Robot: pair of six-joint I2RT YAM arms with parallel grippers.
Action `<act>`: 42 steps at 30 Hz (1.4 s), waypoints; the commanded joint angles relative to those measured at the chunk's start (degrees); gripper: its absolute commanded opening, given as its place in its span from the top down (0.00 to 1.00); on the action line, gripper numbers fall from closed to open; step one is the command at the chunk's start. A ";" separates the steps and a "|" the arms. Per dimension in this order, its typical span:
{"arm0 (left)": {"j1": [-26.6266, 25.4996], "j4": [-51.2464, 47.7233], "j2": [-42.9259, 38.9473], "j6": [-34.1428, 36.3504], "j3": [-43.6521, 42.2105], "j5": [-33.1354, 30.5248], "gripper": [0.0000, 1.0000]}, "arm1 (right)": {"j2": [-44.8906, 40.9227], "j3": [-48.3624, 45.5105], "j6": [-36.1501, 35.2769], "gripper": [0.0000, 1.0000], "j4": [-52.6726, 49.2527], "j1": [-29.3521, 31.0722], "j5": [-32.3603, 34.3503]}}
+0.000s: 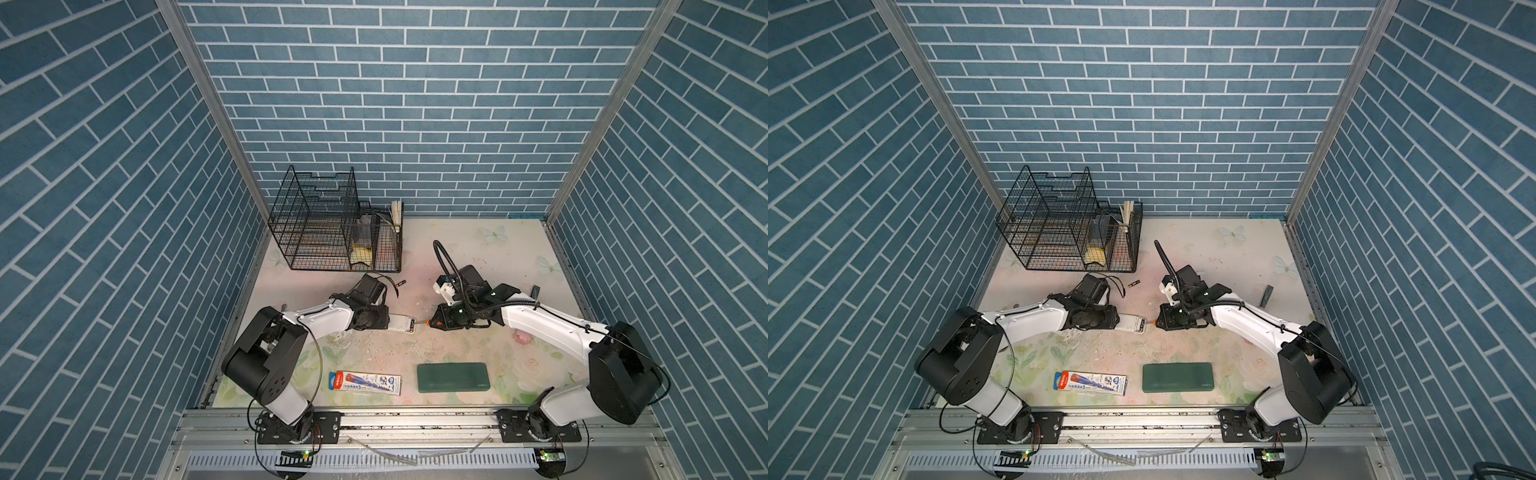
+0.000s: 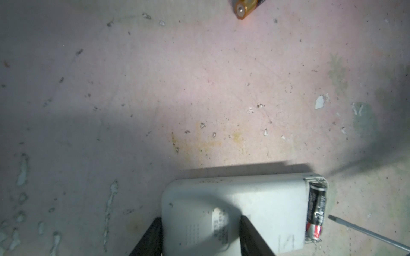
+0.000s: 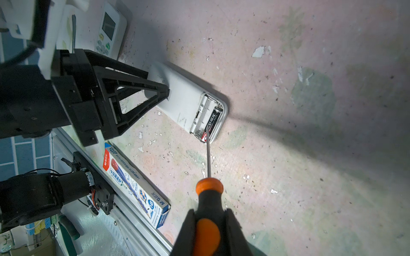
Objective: Unload the batteries from the remote control
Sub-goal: 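Lever the black battery upward with the screwdriver tip, then set the opened remote down with the left gripper while the right lifts the screwdriver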
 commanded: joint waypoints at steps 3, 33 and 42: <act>-0.44 -4.10 2.41 -0.37 -2.90 1.19 0.49 | 0.20 -0.95 -1.44 1.00 0.13 -0.15 -0.40; -0.40 -3.01 2.32 -0.89 -3.73 1.82 0.50 | 2.24 -2.45 -1.03 1.00 1.94 -0.15 -1.27; -0.39 -2.26 2.32 -1.17 -4.24 2.20 0.51 | 3.65 -1.88 -0.21 1.00 3.69 -0.06 -2.24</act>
